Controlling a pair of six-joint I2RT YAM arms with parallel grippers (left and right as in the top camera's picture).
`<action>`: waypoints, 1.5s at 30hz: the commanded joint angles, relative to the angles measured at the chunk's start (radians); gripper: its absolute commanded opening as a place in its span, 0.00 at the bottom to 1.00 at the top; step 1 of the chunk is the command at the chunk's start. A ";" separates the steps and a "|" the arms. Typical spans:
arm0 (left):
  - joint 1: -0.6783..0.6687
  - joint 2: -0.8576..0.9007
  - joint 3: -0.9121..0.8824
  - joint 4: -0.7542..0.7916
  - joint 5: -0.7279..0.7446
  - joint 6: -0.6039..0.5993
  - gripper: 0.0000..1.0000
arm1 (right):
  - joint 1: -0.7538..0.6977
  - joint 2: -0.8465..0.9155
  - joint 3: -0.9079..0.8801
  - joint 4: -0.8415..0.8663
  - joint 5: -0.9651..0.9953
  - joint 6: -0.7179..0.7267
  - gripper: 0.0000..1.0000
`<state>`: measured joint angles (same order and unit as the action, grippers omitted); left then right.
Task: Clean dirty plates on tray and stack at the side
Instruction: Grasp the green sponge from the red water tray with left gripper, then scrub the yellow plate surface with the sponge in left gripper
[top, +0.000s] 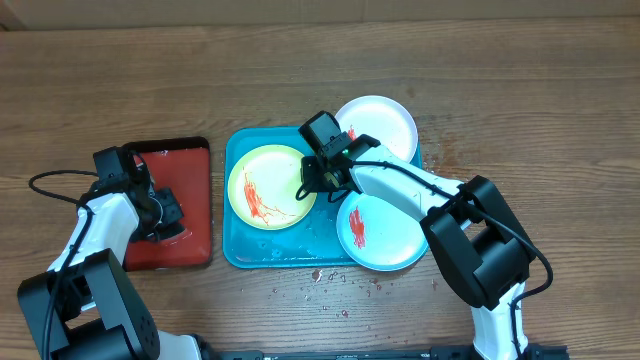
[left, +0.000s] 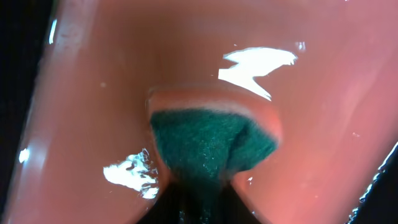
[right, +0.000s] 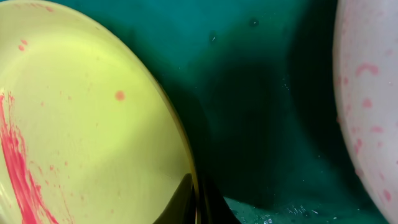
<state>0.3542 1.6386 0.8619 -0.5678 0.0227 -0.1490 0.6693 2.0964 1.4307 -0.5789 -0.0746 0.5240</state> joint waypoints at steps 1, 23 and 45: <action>0.005 -0.007 -0.021 0.004 -0.003 0.014 0.04 | 0.006 0.017 0.016 -0.001 0.014 0.004 0.04; -0.277 0.005 0.459 -0.358 0.057 0.051 0.04 | -0.001 0.017 0.016 -0.021 -0.061 0.027 0.04; -0.521 0.395 0.423 -0.271 0.013 -0.008 0.04 | -0.037 0.017 0.016 -0.044 -0.103 0.034 0.04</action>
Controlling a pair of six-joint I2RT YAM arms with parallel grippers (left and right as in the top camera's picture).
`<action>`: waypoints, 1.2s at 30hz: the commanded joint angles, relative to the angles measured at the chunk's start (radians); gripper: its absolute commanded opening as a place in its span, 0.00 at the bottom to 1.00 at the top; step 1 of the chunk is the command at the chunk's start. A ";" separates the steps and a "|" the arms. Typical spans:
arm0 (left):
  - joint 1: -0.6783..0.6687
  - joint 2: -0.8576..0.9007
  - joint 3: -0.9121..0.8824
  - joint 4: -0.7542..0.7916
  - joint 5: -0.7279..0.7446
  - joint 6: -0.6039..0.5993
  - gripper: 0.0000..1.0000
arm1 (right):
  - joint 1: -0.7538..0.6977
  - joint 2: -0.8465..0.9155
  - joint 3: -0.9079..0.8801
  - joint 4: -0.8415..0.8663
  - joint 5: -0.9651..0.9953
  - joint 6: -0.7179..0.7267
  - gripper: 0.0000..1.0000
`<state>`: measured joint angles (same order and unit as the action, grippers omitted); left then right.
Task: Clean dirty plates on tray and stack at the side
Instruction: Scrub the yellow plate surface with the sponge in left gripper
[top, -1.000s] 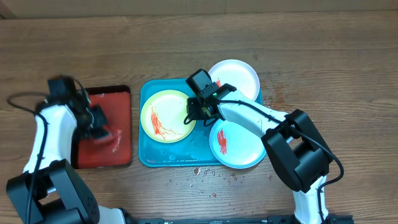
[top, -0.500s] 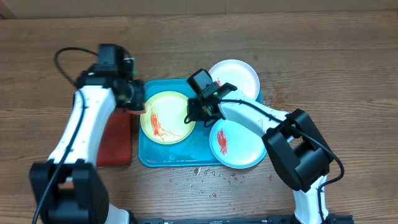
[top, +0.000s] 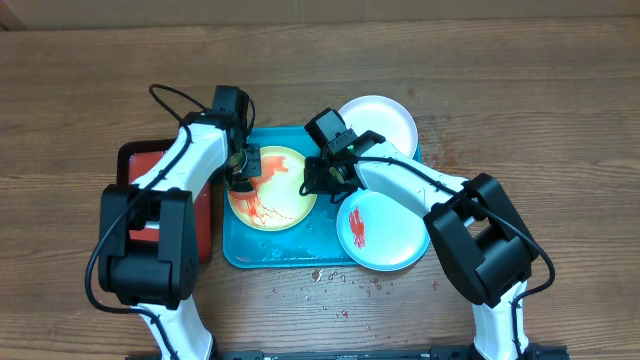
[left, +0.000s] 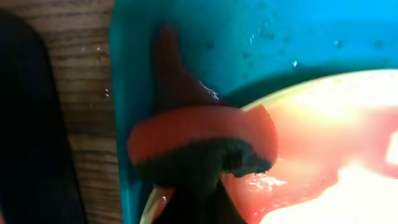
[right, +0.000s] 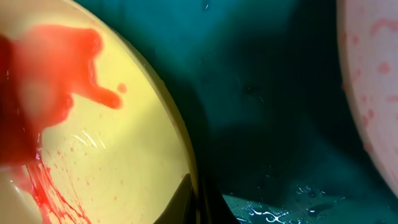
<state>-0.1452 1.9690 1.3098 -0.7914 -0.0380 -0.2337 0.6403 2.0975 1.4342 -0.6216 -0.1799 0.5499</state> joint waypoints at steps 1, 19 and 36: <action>-0.026 0.064 -0.024 -0.065 0.126 0.130 0.04 | -0.008 0.016 0.013 0.000 0.003 0.008 0.04; -0.069 0.064 -0.024 0.072 0.270 0.106 0.04 | -0.008 0.016 0.013 0.005 0.002 0.008 0.04; -0.072 0.064 -0.024 -0.002 -0.253 -0.176 0.04 | -0.008 0.016 0.013 -0.013 -0.008 0.008 0.04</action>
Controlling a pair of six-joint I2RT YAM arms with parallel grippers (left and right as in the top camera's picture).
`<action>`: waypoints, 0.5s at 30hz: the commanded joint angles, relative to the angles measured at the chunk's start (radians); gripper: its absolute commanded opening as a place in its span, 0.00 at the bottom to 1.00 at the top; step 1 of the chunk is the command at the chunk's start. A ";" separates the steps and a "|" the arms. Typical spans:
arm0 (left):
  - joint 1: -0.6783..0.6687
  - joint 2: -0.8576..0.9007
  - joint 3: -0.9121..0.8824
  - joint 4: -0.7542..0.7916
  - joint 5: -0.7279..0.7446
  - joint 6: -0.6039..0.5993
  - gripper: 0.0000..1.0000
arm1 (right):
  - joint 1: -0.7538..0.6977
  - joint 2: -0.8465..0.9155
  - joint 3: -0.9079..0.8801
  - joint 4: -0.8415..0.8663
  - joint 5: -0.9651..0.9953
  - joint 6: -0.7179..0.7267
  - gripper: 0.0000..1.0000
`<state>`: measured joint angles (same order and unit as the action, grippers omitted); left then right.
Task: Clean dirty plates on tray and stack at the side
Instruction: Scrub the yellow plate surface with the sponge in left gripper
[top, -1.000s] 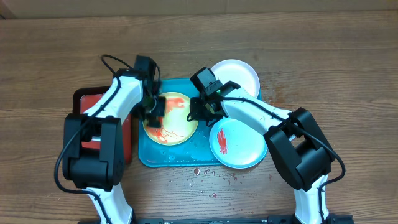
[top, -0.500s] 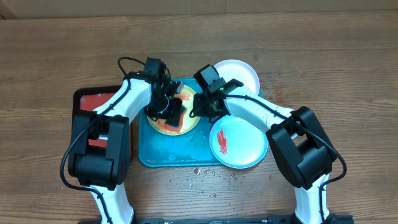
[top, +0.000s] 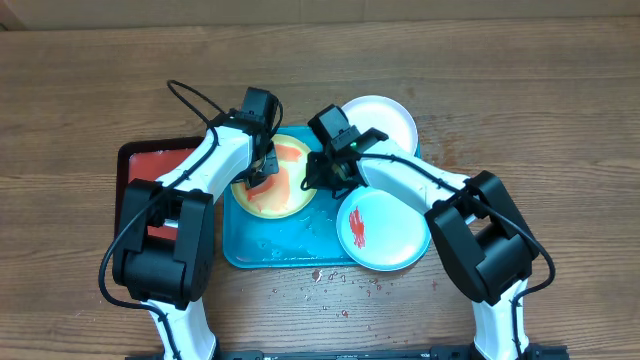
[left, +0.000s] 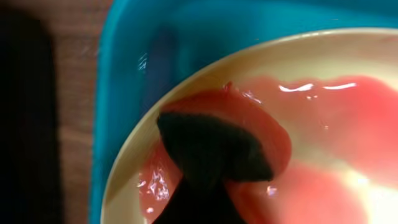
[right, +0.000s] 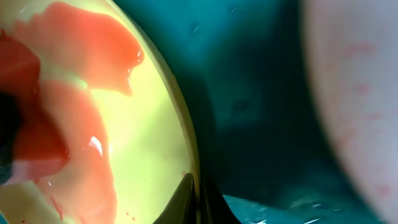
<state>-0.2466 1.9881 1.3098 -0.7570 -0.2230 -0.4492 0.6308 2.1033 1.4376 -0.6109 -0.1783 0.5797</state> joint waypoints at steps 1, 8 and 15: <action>0.029 0.045 -0.024 -0.051 0.045 0.131 0.04 | 0.002 0.010 0.009 -0.025 -0.014 -0.021 0.04; 0.029 0.045 -0.024 -0.235 0.768 0.705 0.04 | 0.002 0.010 0.009 -0.027 -0.045 -0.022 0.04; 0.029 0.045 -0.024 -0.057 0.724 0.582 0.04 | 0.002 0.010 0.009 -0.031 -0.053 -0.022 0.04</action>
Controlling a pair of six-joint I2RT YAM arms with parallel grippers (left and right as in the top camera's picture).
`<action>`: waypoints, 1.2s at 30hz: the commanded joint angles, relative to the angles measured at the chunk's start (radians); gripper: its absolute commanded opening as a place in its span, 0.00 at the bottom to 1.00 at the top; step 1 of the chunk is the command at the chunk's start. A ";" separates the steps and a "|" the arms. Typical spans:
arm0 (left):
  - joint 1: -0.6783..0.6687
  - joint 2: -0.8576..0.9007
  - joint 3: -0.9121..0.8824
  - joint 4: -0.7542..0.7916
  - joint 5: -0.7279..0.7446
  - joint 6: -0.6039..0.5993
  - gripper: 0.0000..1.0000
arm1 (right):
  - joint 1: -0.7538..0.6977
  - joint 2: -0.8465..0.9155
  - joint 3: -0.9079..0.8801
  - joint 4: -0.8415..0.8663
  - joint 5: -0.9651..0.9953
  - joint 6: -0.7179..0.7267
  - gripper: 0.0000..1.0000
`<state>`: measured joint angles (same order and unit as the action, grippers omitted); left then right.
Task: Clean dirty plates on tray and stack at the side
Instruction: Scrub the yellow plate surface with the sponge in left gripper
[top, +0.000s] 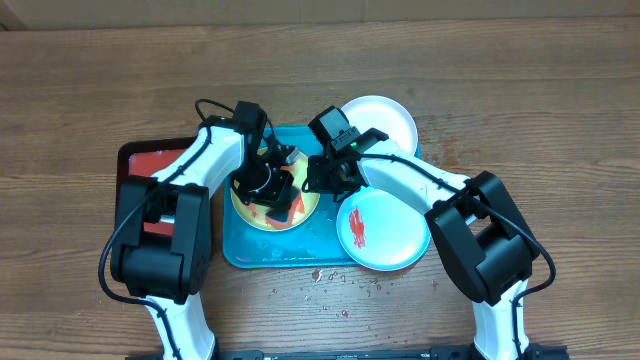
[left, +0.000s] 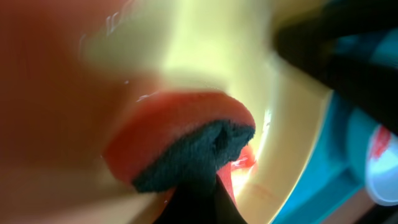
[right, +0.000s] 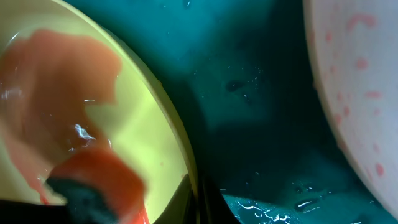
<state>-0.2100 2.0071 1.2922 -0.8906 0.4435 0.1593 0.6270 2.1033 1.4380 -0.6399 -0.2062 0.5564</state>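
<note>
The yellow plate (top: 252, 207) lies at the left of the blue tray (top: 285, 252), smeared with red. My left gripper (top: 278, 200) is shut on an orange and green sponge (left: 186, 134), pressed on the plate's right part; the same sponge (right: 99, 183) shows in the right wrist view. My right gripper (top: 318, 180) is shut on the yellow plate's rim (right: 186, 168). A light blue plate (top: 385, 232) with a red smear lies at the tray's right. A white plate (top: 385, 120) lies at the tray's upper right.
A red tray (top: 150, 165) sits left of the blue tray. Red spatter dots the wood (top: 330, 280) in front of the blue tray. My two arms cross close together over the yellow plate.
My left gripper with the sponge has moved from the upper left of the yellow plate to its lower right part, close to my right gripper. The right gripper keeps its hold on the rim.
First my left gripper held the sponge in the red tray while my right gripper held the yellow plate's rim. Then the sponge was at the plate's left edge, then on its upper left with red smeared wide. Now it presses the right part.
</note>
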 joint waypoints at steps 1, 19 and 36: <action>-0.006 0.026 -0.007 0.126 -0.007 -0.097 0.04 | 0.006 0.010 0.009 -0.003 -0.024 0.002 0.04; -0.006 0.026 -0.007 -0.092 -0.335 -0.191 0.04 | 0.006 0.011 0.008 -0.003 -0.020 0.001 0.04; 0.000 0.026 0.019 0.234 -0.583 -0.528 0.04 | 0.006 0.011 0.007 -0.001 -0.020 -0.003 0.04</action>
<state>-0.2161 1.9995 1.2964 -0.6411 0.2642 -0.1062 0.6346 2.1052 1.4384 -0.6304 -0.2283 0.5510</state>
